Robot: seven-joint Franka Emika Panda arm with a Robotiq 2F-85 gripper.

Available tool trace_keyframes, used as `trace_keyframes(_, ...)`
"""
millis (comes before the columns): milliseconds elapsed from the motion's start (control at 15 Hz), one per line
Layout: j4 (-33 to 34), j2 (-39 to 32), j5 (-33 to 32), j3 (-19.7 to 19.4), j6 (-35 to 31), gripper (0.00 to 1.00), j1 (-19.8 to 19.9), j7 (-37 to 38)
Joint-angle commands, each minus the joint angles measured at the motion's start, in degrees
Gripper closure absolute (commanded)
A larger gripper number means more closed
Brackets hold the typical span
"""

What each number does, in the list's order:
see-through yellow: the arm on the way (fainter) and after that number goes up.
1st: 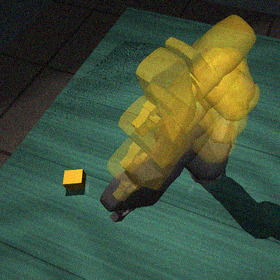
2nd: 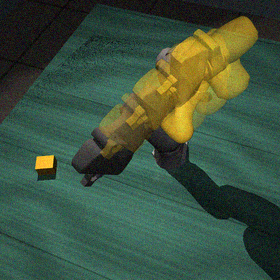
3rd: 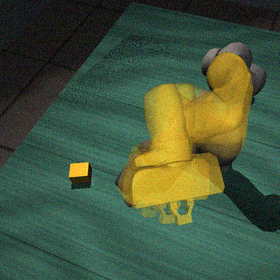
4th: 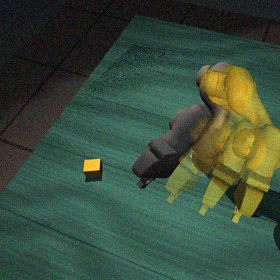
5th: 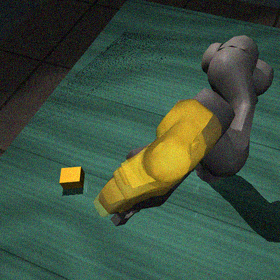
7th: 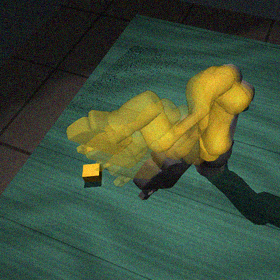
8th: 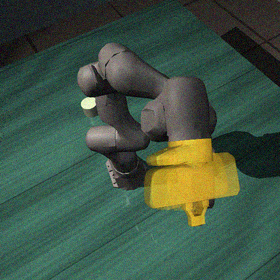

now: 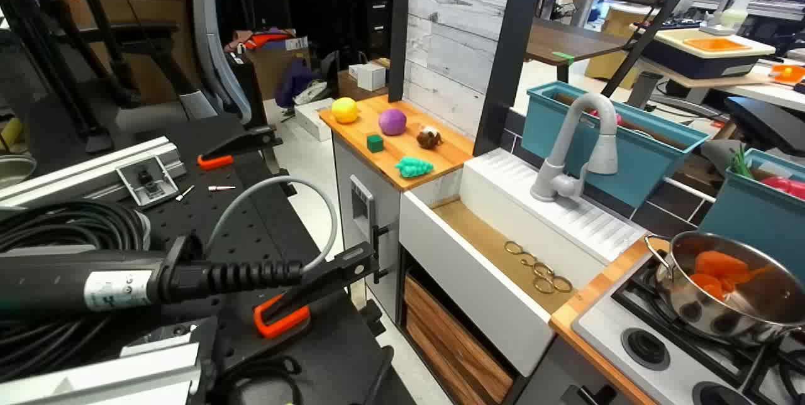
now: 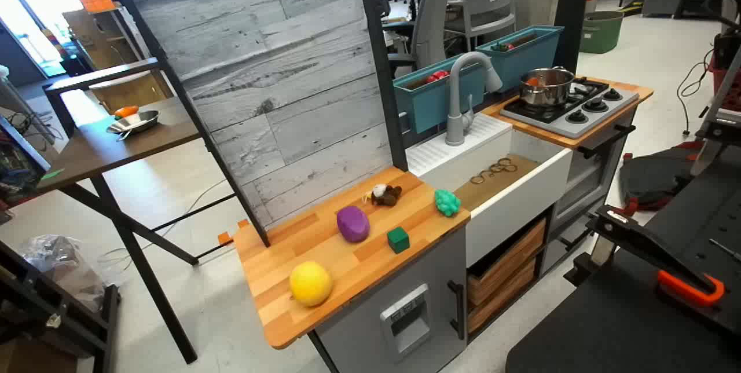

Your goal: Turn the tap nozzle to the left

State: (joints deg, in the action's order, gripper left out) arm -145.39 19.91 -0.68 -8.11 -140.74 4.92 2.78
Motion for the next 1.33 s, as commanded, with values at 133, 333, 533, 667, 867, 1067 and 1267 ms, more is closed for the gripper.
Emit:
trace_keyframes(133,0.1,0.0,0.4,0.8,0.1,0.0,0.8,-0.3)
trace_keyframes(333,0.1,0.0,0.4,0.8,0.1,0.0,0.8,-0.3)
trace_keyframes(533,0.1,0.0,0.4,0.8,0.1,0.0,0.8,-0.3)
trace_keyframes(667,0.1,0.0,0.4,0.8,0.1,0.0,0.8,-0.3)
trace_keyframes(867,1.1,-4.6,1.9,0.5,-2.4,0.0,-0.7,-2.8)
trace_keyframes(1067,2.7,-13.2,2.4,0.2,-8.9,0.0,-1.8,-6.1)
trace_keyframes(1267,6.0,-24.0,0.8,1.2,-16.4,0.0,-1.8,-6.3)
